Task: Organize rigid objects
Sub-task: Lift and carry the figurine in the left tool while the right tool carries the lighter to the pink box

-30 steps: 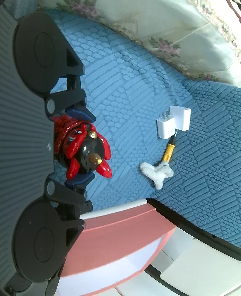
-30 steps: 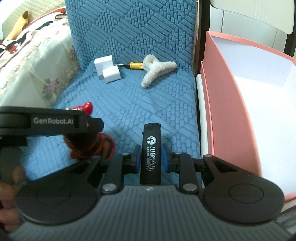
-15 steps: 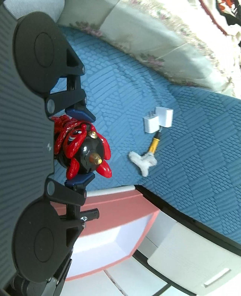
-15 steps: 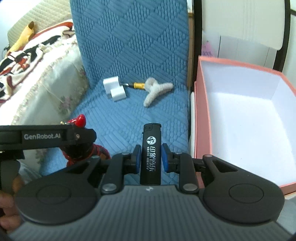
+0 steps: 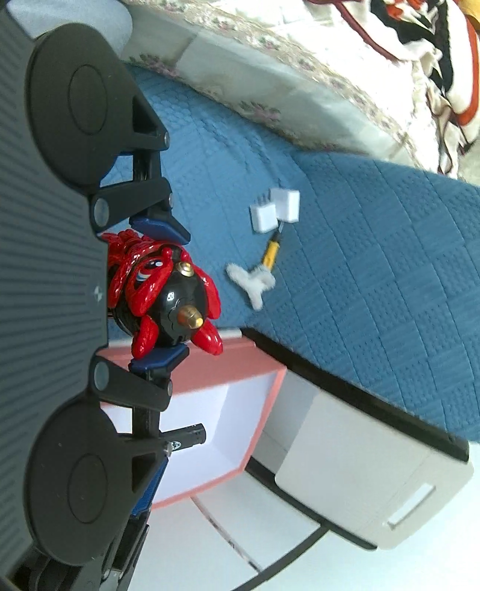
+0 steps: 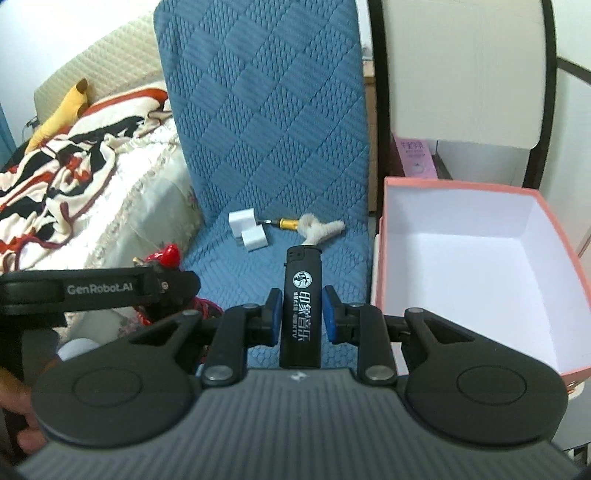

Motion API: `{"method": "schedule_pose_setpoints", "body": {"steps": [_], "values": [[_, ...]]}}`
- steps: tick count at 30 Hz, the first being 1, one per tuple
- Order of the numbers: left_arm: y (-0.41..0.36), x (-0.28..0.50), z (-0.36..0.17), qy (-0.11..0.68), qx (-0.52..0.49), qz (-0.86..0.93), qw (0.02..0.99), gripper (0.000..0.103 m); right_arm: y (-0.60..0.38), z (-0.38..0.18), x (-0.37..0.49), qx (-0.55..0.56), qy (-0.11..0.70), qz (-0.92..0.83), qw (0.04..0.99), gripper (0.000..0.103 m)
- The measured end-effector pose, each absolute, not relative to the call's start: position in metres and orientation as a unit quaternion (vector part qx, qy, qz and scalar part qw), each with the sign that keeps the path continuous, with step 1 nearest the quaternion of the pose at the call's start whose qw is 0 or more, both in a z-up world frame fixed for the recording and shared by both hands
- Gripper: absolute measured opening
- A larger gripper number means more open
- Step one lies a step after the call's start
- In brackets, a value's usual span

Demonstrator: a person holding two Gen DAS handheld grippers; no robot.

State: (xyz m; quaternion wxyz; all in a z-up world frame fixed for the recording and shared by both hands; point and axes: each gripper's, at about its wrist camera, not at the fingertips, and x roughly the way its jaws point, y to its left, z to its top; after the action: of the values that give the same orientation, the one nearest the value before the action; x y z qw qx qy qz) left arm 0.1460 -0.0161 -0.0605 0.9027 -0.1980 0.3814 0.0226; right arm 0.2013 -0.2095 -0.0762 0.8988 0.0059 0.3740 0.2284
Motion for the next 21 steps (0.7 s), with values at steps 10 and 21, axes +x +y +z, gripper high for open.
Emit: {"method": "schedule_pose_setpoints", "body": {"steps": [10, 21], "values": [[-0.083, 0.164, -0.032, 0.372, -0.185, -0.017, 0.91, 0.065, -0.271, -0.052, 0.205, 0.01, 0.356, 0.198, 0.913, 0.026], [-0.152, 0.203, -0.034, 0.376, -0.176, -0.061, 0.908, 0.065, -0.336, -0.054, 0.227, 0.024, 0.35, 0.143, 0.925, 0.026]]}}
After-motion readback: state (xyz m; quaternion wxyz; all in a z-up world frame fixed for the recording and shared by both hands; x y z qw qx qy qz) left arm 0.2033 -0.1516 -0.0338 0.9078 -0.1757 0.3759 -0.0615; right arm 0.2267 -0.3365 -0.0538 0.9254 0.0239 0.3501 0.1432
